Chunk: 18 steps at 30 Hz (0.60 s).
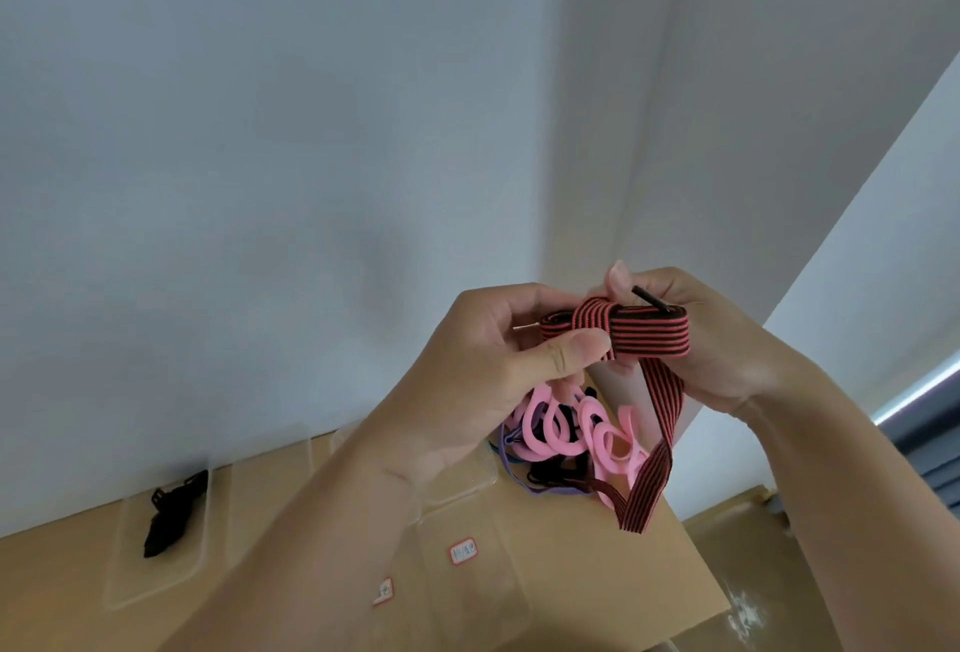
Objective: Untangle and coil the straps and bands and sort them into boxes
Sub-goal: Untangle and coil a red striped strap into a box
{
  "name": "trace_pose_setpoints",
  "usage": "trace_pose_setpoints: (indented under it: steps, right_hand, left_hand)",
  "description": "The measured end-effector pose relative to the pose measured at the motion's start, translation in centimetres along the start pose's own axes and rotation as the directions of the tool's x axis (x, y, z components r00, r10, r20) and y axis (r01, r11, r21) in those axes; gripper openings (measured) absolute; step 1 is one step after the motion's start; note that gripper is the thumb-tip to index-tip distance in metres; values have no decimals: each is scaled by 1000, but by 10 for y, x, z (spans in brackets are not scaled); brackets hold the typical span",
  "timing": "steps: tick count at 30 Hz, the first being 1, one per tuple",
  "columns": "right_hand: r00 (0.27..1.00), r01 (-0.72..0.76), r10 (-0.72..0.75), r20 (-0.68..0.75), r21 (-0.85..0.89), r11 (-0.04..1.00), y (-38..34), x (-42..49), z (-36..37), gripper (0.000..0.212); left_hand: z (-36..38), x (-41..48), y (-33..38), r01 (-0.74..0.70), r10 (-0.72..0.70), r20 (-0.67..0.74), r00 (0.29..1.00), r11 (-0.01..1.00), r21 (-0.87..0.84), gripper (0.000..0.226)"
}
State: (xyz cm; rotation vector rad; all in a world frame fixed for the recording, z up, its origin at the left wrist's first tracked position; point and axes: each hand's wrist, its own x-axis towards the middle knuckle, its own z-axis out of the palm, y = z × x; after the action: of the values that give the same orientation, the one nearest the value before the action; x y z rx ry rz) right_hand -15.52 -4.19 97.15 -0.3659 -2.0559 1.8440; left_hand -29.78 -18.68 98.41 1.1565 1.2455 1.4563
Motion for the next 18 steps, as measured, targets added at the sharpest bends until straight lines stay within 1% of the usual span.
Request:
trace_pose_setpoints:
  steps: [2,3,5,6,9,10,12,14,15,16,17,18]
  right_hand:
    - [997,11,-18,-77,-89,996,-4,-2,-4,51]
    - [994,17,-28,-102,-103,995,-5,-5,-7,43]
    - [992,16,-23,-123,-58,998,-8,-8,-9,35]
    - [992,17,-21,-124,-40,999,-9,-9,-8,34]
    - [991,14,-15,-131,-14,1000,-14,-11,-1,51]
    - [991,-1,0,-133,-7,1000,-16,-12,2,51]
    - [991,23,-29,-132,-49,999,-19,-15,6,41]
    - [985,71,-101,-143,-203,977,-18,-16,8,34]
    - [983,73,-114,-144,-263,962,-18,-17,10,37]
    - [981,53,-104,-163,-293,955,-19,-17,12,48]
    - [977,25,-85,-198,-290,957,-19,-17,13,57]
    - [972,3,-64,-225,-261,965,-19,-18,14,60]
  left_hand:
    - [-3,0,1,32,-29,21,999,987,-155,17]
    - [-4,0,3,51,-46,28,999,977,-206,18]
    - [-2,1,5,80,-72,41,997,962,-262,17]
    - [-1,2,6,93,-84,42,996,949,-300,15]
    - [1,6,9,125,-136,2,991,901,-415,10]
    - [1,7,10,132,-157,-22,987,890,-437,12]
    - [1,10,11,142,-196,-72,978,878,-458,18]
    - [1,11,12,143,-218,-115,969,878,-457,23]
    - [2,12,13,141,-223,-135,965,882,-449,24]
    - [2,13,12,135,-227,-162,960,886,-443,24]
    - [3,14,12,124,-231,-198,953,889,-440,22]
    - [4,15,11,109,-231,-241,943,895,-433,19]
